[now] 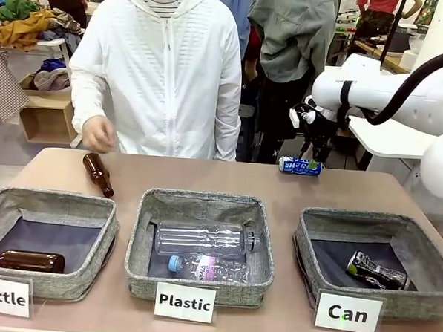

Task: Sort the can waste into the basket.
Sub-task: Pick up the can waste from the table and place it in the right Fabric basket.

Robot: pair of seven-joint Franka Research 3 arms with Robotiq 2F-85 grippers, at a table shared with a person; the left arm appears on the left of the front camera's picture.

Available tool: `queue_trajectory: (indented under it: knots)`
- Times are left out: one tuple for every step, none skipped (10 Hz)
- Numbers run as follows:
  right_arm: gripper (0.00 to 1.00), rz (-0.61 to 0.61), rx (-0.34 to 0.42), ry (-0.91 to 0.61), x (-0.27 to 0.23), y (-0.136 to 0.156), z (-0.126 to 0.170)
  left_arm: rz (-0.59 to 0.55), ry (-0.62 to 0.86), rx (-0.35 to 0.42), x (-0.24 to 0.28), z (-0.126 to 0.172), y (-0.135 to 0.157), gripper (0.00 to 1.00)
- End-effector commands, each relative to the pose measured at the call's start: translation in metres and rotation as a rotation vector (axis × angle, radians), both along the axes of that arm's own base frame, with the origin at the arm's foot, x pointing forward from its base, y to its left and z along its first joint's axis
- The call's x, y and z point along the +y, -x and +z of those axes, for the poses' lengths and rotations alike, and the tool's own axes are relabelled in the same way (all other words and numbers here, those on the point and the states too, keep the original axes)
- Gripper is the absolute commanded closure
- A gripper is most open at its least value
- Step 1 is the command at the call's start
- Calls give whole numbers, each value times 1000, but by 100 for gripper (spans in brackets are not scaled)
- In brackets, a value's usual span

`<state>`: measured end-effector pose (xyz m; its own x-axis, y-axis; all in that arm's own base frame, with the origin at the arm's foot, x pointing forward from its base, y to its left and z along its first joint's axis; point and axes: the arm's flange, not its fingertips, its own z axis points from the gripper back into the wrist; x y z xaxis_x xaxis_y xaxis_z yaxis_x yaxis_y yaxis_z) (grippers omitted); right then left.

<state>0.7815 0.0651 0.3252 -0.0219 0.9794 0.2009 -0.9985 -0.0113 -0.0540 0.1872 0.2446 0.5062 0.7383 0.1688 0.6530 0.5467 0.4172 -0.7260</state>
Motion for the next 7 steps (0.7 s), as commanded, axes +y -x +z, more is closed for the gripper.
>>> queue_trajectory:
  knots:
    - [0,-25,30,36,7,-31,-3,2,19,3,-1,5,0,0]
    - [0,-20,41,34,8,-32,-5,2,19,3,-1,5,0,0]
    - [0,-28,45,43,8,-34,-7,2,19,3,-1,5,0,0]
    - [0,-32,53,52,8,-34,-9,2,19,3,-1,5,0,0]
    - [0,-20,70,65,9,-34,-11,2,19,3,-1,5,0,0]
    - [56,-20,84,72,9,-33,-11,2,19,3,-1,5,0,0]
    - [56,-17,89,67,10,-33,-12,2,19,3,-1,5,0,0]
